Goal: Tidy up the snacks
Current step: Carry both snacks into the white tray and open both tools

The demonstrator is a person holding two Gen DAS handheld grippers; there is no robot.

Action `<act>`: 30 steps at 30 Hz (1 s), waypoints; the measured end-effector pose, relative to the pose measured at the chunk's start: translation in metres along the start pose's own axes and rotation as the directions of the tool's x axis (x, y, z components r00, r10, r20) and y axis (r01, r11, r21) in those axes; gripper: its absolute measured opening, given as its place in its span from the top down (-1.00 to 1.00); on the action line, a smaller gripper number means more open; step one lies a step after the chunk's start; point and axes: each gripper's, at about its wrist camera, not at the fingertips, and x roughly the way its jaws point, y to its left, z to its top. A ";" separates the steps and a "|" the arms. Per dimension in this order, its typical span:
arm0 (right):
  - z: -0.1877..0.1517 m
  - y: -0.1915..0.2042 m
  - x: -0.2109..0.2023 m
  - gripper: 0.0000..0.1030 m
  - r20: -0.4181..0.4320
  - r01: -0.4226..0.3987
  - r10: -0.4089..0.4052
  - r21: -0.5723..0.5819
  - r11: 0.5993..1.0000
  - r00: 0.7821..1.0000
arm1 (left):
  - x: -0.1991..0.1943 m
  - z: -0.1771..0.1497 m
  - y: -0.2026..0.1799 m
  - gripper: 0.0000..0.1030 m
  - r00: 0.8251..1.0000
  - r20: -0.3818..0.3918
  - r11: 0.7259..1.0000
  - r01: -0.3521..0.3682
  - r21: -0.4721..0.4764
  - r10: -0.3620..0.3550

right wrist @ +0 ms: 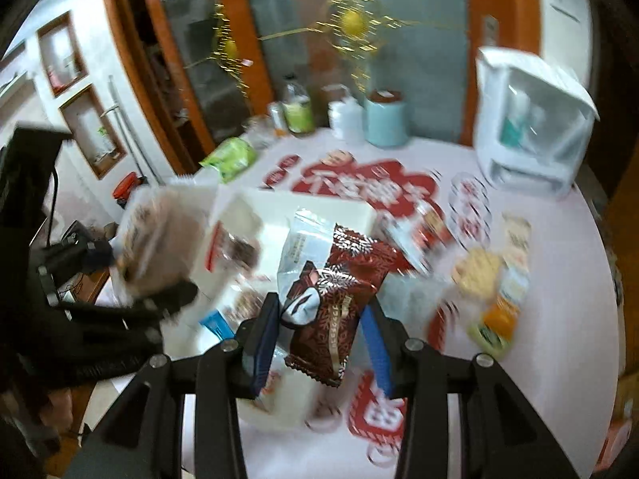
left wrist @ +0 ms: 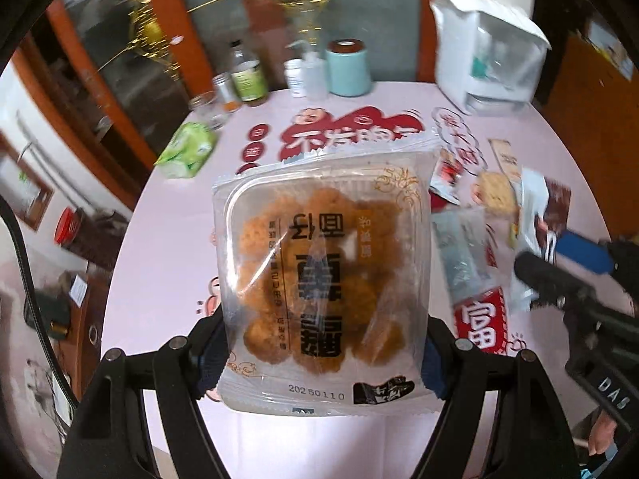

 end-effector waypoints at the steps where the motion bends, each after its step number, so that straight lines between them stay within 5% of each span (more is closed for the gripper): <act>1: 0.008 0.010 0.008 0.20 0.000 -0.010 0.010 -0.013 1.000 1.000 | 0.003 -0.001 0.008 -0.48 1.000 -0.003 1.000 -0.003 -0.013 0.003; 13: 0.047 0.062 0.094 0.20 -0.090 0.031 -0.038 -0.071 0.997 0.995 | 0.063 -0.012 0.070 -0.49 0.996 -0.064 0.987 0.046 -0.154 -0.056; 23: 0.046 0.059 0.143 0.19 -0.194 0.042 -0.048 -0.037 0.998 0.980 | 0.088 -0.015 0.070 -0.52 0.989 -0.062 0.977 0.119 -0.176 -0.132; 30: 0.041 0.053 0.160 0.17 -0.244 0.035 -0.034 -0.001 0.999 0.969 | 0.094 -0.014 0.066 -0.57 0.992 -0.048 0.981 0.104 -0.161 -0.113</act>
